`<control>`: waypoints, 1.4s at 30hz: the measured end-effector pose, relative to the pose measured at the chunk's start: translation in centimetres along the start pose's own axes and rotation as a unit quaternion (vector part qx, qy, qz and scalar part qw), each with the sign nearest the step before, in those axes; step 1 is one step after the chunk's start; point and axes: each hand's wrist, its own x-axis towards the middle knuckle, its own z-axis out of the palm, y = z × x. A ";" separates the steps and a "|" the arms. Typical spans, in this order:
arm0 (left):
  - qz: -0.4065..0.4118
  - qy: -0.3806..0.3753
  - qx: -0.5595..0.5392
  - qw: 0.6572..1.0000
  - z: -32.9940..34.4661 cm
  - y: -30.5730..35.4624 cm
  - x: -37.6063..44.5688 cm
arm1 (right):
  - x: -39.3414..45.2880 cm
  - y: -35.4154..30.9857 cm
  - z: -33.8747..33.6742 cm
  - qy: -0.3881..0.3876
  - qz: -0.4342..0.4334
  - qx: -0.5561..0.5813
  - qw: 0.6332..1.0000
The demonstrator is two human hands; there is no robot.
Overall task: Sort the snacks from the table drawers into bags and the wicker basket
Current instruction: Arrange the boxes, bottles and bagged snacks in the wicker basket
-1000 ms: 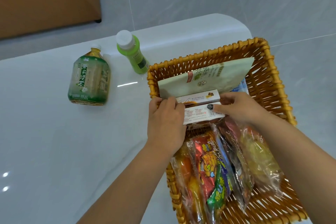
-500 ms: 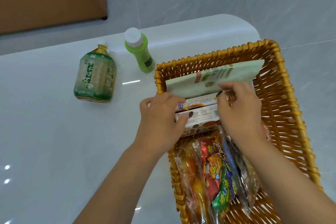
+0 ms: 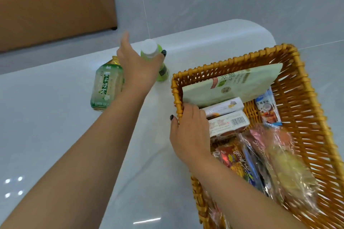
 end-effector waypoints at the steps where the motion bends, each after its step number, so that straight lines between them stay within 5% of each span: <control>1: 0.002 -0.024 0.005 1.000 0.3 0.2 0.5 | 0.0 0.0 0.0 0.002 -0.001 -0.003 1.000; 6: 0.024 -0.090 0.025 0.995 0.6 -0.1 1.1 | 0.0 0.0 -0.1 -0.004 -0.004 -0.001 1.000; 12: 0.042 0.033 -0.154 0.987 -1.8 2.7 -1.7 | 0.0 0.5 -2.4 -0.095 0.080 0.240 0.963; 16: 0.040 0.003 -0.231 0.972 -3.5 4.8 -4.8 | 0.4 1.1 -7.2 -0.011 0.085 0.316 0.945; 23: -0.026 -0.114 -0.310 0.944 -1.5 7.9 -8.9 | 2.1 4.8 -11.8 0.111 -0.006 0.230 0.967; 29: -0.048 -0.230 -0.251 0.939 2.9 9.1 -11.6 | 2.2 9.1 -13.2 0.170 -0.005 0.194 0.966; 34: -0.066 -0.339 -0.279 0.896 7.4 9.8 -13.2 | 1.3 12.9 -15.1 0.044 0.117 0.283 0.951; 42: -0.001 -0.416 -0.114 0.902 14.7 9.3 -15.0 | 2.2 17.7 -15.5 -0.043 0.194 0.333 0.922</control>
